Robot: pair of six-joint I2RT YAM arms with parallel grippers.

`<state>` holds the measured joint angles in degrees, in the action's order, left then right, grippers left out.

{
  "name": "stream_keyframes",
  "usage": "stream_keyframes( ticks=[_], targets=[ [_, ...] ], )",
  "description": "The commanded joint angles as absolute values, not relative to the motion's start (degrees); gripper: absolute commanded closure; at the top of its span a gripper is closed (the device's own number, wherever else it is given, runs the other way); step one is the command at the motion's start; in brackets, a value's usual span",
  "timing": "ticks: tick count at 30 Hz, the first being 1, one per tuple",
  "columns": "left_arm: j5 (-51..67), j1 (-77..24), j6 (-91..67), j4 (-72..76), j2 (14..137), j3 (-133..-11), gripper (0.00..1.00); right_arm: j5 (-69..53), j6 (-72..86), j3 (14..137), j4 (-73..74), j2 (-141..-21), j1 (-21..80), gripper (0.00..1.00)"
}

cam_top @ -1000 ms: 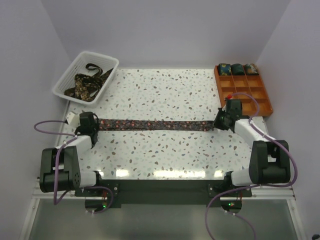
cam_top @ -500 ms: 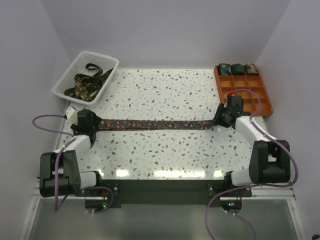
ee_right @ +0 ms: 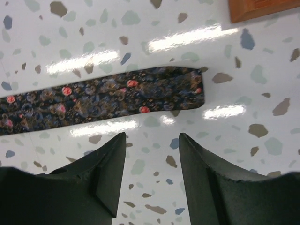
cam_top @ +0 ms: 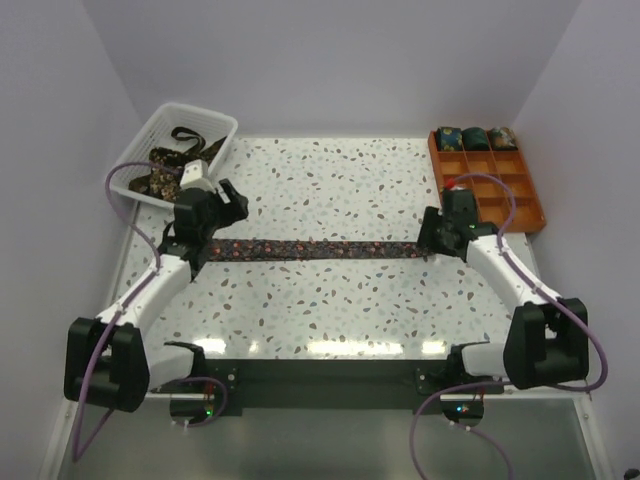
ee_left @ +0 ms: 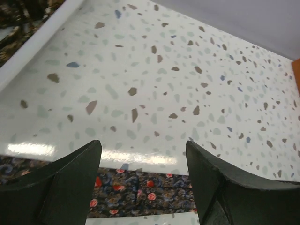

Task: Roll the ties
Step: Flatten the tie

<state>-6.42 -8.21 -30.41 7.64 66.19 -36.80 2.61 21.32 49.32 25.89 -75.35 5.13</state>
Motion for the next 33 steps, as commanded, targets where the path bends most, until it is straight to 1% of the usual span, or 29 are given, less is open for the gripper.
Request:
stream_keyframes(
  ticks=[1, 4, 7, 10, 13, 19, 23, 28, 33],
  targets=[
    [3.2, -11.4, -23.5, 6.2, 71.2, -44.7, 0.23, 6.5, 21.2, 51.4, 29.3, -75.7, 12.0, 0.48],
    [5.7, -13.9, -21.0, 0.9, 76.4, -51.3, 0.23, 5.7, 23.3, 51.0, 28.1, -78.6, 15.7, 0.52],
    [5.8, -14.4, -18.1, -5.4, 77.0, -55.7, 0.22, 6.5, 24.4, 51.4, 27.3, -82.3, 18.5, 0.54],
    [2.2, -14.4, -14.6, -9.7, 75.8, -57.3, 0.21, 6.6, 25.3, 51.6, 25.8, -85.2, 20.4, 0.55],
    [-0.4, -14.4, -13.6, -9.4, 72.3, -55.4, 0.21, 7.6, 26.3, 51.9, 24.9, -88.1, 22.1, 0.55],
    [-3.9, -14.4, -9.1, -5.4, 66.6, -45.5, 0.17, 9.3, 27.2, 52.5, 24.0, -92.2, 24.2, 0.55],
    [-6.0, -14.4, -7.8, -3.0, 62.9, -39.0, 0.16, 10.1, 28.1, 52.6, 22.6, -93.4, 24.1, 0.55],
    [-8.7, -14.4, -7.4, -1.5, 62.8, -39.3, 0.16, 11.5, 29.4, 54.5, 21.3, -95.9, 24.2, 0.55],
    [-8.6, -14.4, -7.2, -1.6, 63.4, -39.8, 0.16, 12.7, 30.0, 55.9, 20.0, -96.7, 24.2, 0.55]
  ],
)
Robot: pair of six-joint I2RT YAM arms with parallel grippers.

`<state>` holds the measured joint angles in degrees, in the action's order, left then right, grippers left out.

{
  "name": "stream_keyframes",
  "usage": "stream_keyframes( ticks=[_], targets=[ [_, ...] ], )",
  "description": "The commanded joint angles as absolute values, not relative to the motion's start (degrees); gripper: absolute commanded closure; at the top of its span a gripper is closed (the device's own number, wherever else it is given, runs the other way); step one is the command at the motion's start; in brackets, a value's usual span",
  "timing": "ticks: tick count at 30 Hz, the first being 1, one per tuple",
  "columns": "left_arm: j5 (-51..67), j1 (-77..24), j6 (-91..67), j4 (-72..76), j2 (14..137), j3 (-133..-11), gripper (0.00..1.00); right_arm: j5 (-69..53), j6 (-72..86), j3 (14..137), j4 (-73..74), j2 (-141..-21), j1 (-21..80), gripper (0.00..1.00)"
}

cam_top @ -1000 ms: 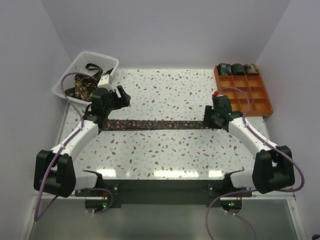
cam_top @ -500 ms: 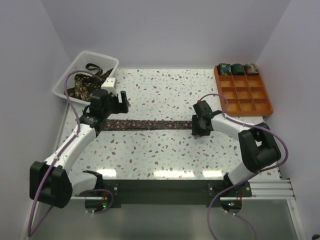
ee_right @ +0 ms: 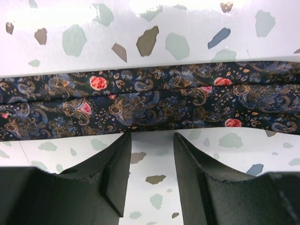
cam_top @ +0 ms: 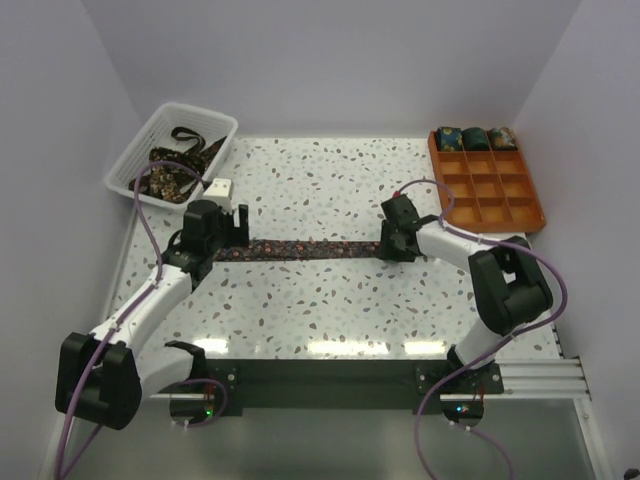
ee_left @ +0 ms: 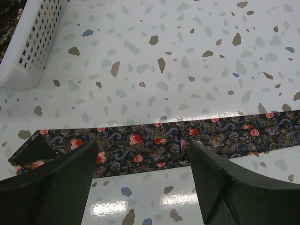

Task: Roll the ties
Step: Flatten the tie

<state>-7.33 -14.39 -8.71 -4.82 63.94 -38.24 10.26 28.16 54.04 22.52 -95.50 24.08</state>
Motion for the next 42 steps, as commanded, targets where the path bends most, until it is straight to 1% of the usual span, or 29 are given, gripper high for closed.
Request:
stream_keyframes(
  ticks=[1, 12, 21, 25, 27, 32, 35, 38, 42],
  targets=[
    [-8.6, -14.4, -7.3, -1.7, 63.4, -39.7, 0.16, 13.0, 30.1, 55.9, 19.7, -96.5, 24.1, 0.55],
    [-7.9, -14.4, -7.4, -1.5, 63.9, -39.6, 0.16, 14.9, 31.5, 57.1, 17.3, -96.5, 24.2, 0.55],
    [-7.4, -14.4, -7.6, -1.5, 64.3, -39.6, 0.16, 16.0, 30.3, 58.7, 18.7, -97.0, 24.1, 0.54],
    [-6.4, -14.4, -8.4, -1.8, 65.0, -39.6, 0.16, 17.3, 28.0, 59.1, 20.6, -94.5, 24.0, 0.54],
    [-5.6, -14.4, -9.0, -1.8, 65.7, -39.8, 0.16, 17.9, 26.6, 58.4, 22.0, -92.0, 22.2, 0.53],
    [-4.6, -14.4, -9.4, -2.5, 66.6, -40.3, 0.16, 9.2, 21.9, 55.4, 20.2, -87.9, 12.4, 0.50],
    [-4.1, -14.4, -9.7, -2.7, 66.9, -40.2, 0.16, 9.4, 19.1, 54.5, 19.5, -86.9, 10.0, 0.45],
    [-3.6, -14.4, -9.8, -2.9, 67.4, -40.3, 0.16, 6.2, 18.8, 53.4, 18.5, -87.1, 5.9, 0.45],
    [-3.2, -14.4, -9.9, -3.1, 67.6, -40.5, 0.16, -1.3, 18.5, 51.9, 16.9, -87.3, 1.5, 0.46]
  ],
)
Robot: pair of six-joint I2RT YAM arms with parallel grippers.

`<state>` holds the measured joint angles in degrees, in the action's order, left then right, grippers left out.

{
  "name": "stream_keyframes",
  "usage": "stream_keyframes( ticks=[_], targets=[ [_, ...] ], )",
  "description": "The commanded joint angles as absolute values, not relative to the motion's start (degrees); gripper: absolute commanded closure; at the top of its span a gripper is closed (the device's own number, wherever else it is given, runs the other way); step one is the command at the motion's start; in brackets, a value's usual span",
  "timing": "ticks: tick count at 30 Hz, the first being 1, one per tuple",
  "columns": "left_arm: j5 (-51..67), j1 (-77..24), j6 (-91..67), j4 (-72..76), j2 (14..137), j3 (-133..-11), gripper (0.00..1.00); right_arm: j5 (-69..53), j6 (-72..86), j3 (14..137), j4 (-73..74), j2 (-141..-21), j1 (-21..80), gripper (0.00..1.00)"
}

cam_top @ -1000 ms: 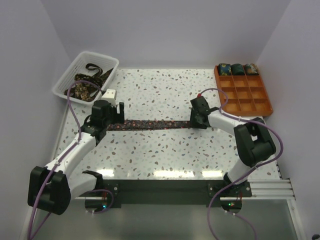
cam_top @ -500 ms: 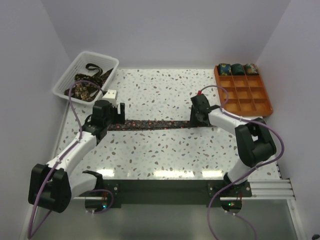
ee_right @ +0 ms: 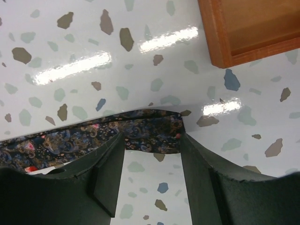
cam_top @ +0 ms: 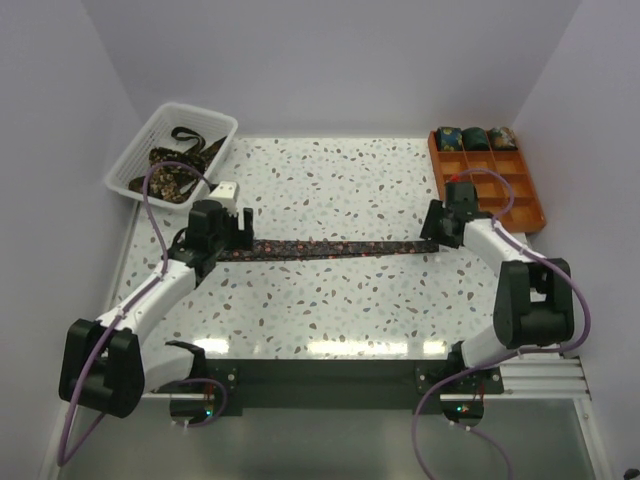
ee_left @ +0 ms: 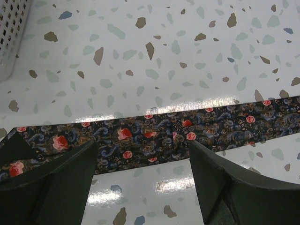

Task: Roll the ties
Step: Flatten the tie

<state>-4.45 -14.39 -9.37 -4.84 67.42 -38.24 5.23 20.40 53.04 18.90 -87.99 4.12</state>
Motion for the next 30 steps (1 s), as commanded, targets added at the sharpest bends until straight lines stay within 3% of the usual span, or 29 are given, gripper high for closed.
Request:
stream_keyframes(
  ticks=[1, 11, 15, 23, 24, 30],
  targets=[
    [-3.0, -14.4, -9.9, -3.1, 67.7, -40.5, 0.16, -2.2, 18.4, 51.8, 17.0, -87.4, 0.4, 0.46],
    [-0.7, -14.9, -10.5, -2.8, 68.2, -40.6, 0.17, -7.8, 16.3, 49.6, 14.9, -90.2, -5.4, 0.55],
    [-1.0, -14.9, -10.5, -3.1, 68.4, -40.6, 0.17, -7.5, 16.3, 49.7, 14.2, -92.5, -6.9, 0.62],
    [-1.5, -15.0, -10.6, -3.4, 69.2, -40.8, 0.17, -7.1, 16.7, 50.4, 14.1, -95.5, -7.6, 0.66],
    [-3.0, -15.0, -11.3, -3.9, 69.3, -40.7, 0.17, -7.4, 16.8, 50.3, 13.9, -95.7, -7.6, 0.71],
    [-9.9, -14.9, -17.1, -6.8, 69.9, -40.5, 0.22, -7.4, 16.5, 50.4, 14.7, -95.1, -7.6, 0.73]
  ],
)
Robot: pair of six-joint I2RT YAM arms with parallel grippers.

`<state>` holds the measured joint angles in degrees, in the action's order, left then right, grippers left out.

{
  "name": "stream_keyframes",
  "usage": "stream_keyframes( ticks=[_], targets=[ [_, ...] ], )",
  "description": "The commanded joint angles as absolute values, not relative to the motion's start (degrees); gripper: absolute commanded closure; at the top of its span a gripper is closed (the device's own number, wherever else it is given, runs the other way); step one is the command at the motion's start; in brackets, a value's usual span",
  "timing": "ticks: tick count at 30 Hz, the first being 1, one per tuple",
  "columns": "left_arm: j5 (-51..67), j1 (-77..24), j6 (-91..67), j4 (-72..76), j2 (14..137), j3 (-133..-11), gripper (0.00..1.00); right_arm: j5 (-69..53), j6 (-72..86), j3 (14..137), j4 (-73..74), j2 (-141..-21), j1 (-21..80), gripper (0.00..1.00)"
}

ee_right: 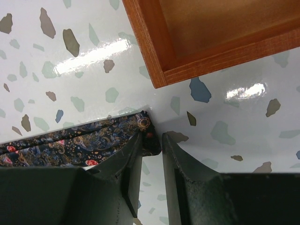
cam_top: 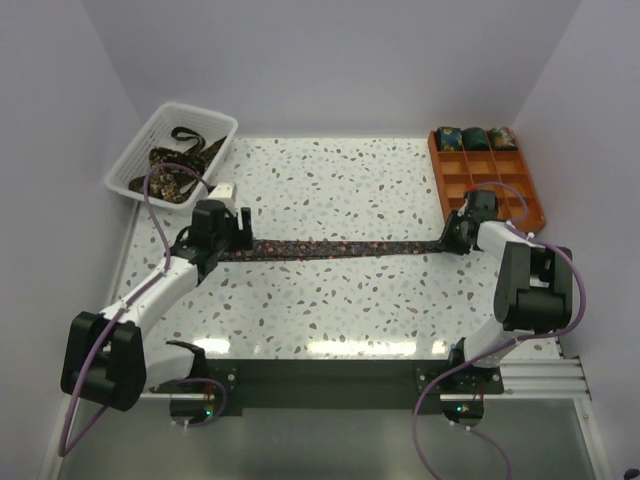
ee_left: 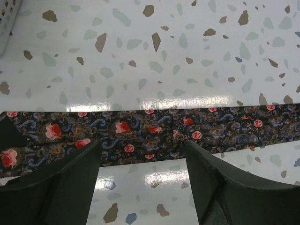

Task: Roll the ties
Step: Flatten the tie

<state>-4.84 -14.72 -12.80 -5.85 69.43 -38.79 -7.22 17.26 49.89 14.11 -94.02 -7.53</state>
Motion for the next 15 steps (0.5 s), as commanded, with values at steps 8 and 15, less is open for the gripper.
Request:
stream_keyframes(
  ticks=[8, 15],
  targets=[
    [-14.3, -11.5, -26.9, -8.4, 70.9, -39.0, 0.33, -8.2, 17.0, 50.4, 14.9, -94.6, -7.6, 0.73],
    [-12.0, -9.1, -27.6, -3.9, 79.8, -41.7, 0.42, -8.4, 17.1, 50.1, 14.7, -94.5, -7.6, 0.75]
  ],
)
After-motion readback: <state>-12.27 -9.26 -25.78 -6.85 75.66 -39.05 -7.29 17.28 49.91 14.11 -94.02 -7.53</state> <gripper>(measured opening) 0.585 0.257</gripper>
